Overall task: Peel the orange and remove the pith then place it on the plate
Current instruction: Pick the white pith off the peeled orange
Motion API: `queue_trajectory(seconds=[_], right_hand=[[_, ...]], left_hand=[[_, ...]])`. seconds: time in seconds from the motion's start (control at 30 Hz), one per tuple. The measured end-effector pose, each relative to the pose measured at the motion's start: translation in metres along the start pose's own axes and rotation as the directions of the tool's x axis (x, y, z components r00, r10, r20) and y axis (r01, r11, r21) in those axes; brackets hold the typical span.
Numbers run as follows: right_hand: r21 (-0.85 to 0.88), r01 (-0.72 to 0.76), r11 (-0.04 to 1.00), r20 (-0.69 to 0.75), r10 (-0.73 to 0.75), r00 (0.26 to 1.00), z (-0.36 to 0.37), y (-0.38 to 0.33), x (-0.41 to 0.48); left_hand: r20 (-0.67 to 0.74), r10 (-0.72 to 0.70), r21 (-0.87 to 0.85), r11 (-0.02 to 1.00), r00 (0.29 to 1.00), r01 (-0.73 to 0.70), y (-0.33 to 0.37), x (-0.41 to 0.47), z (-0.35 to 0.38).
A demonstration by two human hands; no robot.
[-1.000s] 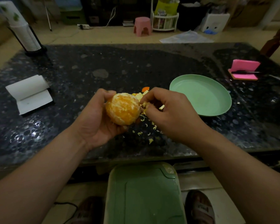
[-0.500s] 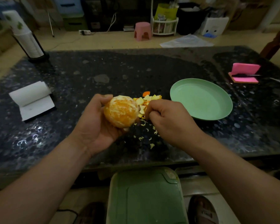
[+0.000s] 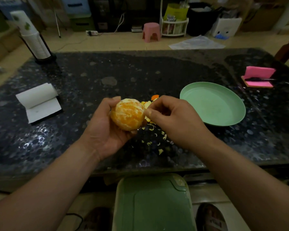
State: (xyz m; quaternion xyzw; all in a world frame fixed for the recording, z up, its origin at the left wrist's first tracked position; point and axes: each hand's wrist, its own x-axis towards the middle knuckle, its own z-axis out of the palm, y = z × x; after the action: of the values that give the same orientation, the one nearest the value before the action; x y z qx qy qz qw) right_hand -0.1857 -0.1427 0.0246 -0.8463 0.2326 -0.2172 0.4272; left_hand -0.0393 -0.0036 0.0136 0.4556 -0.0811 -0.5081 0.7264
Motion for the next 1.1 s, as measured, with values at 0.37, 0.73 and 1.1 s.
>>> queue_trajectory(seconds=[0.37,0.73,1.1], right_hand=[[-0.002,-0.042,0.999,0.014,0.042,0.999,0.001,-0.007,-0.006],[-0.018,-0.007,1.000,-0.030,0.006,1.000,0.001,-0.006,-0.010],[-0.045,0.002,0.999,-0.057,-0.005,0.998,0.002,-0.006,-0.011]], left_hand=[[-0.023,0.129,0.153,0.980,0.991,-0.124,-0.004,-0.001,0.006],[-0.011,0.141,0.183,0.974,0.990,-0.137,-0.005,-0.004,0.010],[-0.016,0.166,0.213,0.964,0.986,-0.159,-0.007,-0.006,0.011]])
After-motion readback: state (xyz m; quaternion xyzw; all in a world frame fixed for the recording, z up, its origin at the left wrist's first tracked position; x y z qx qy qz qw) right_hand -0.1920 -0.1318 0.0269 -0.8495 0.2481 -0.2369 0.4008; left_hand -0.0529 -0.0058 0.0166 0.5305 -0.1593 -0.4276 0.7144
